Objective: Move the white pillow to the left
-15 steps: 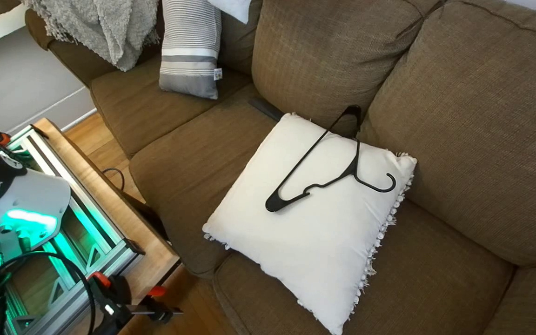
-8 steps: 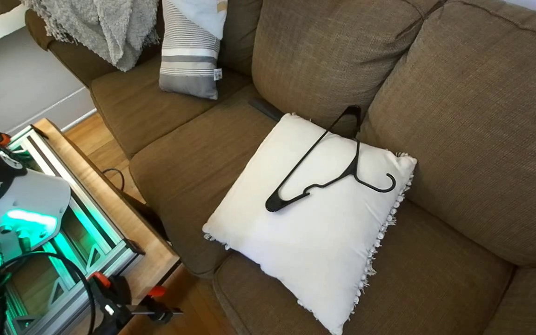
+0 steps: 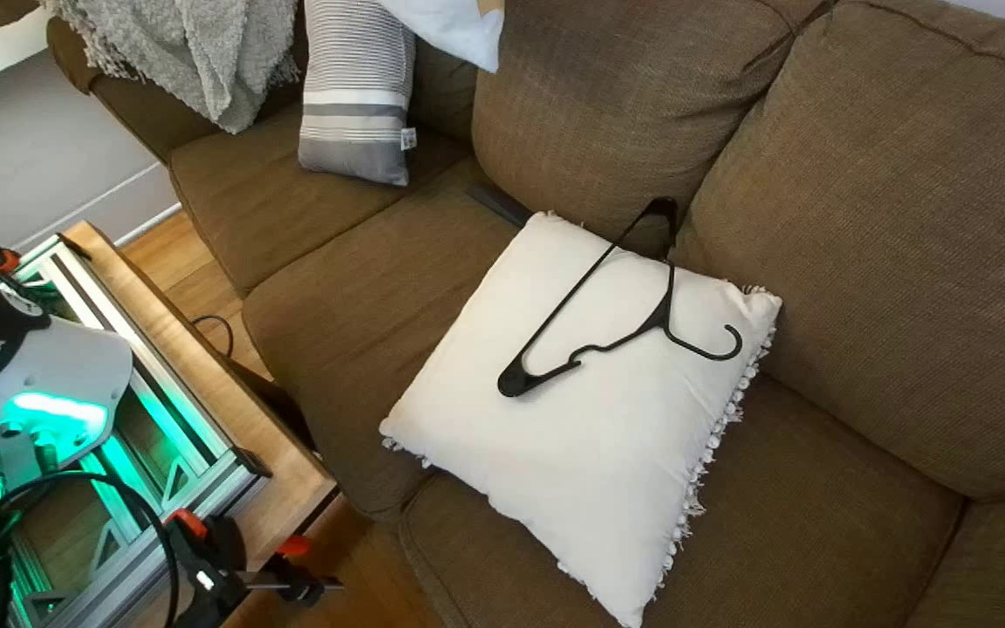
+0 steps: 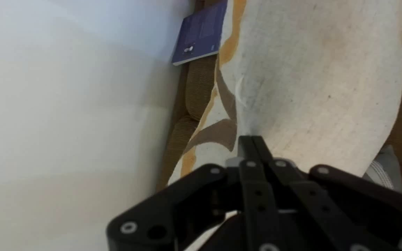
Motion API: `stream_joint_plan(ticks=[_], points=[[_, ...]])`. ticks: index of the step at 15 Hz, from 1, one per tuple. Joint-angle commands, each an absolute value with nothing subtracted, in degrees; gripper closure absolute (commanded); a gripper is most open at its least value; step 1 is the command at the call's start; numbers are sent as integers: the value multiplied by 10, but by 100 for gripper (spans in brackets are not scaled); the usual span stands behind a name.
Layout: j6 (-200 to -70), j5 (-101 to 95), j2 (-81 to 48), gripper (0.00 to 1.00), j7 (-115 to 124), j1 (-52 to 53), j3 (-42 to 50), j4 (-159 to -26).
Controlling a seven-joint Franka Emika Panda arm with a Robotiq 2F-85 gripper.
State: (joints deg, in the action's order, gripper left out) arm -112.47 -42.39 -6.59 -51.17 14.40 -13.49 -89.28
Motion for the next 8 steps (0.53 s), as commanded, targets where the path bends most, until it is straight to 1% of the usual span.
stream_joint_plan(ticks=[1,6,8], points=[[-1054,-423,-27,100,-505,177,-163,-909],[-886,-430,-53,100,-453,252,-229,-837],[-840,-443,-67,100,-435,279,-251,-805]])
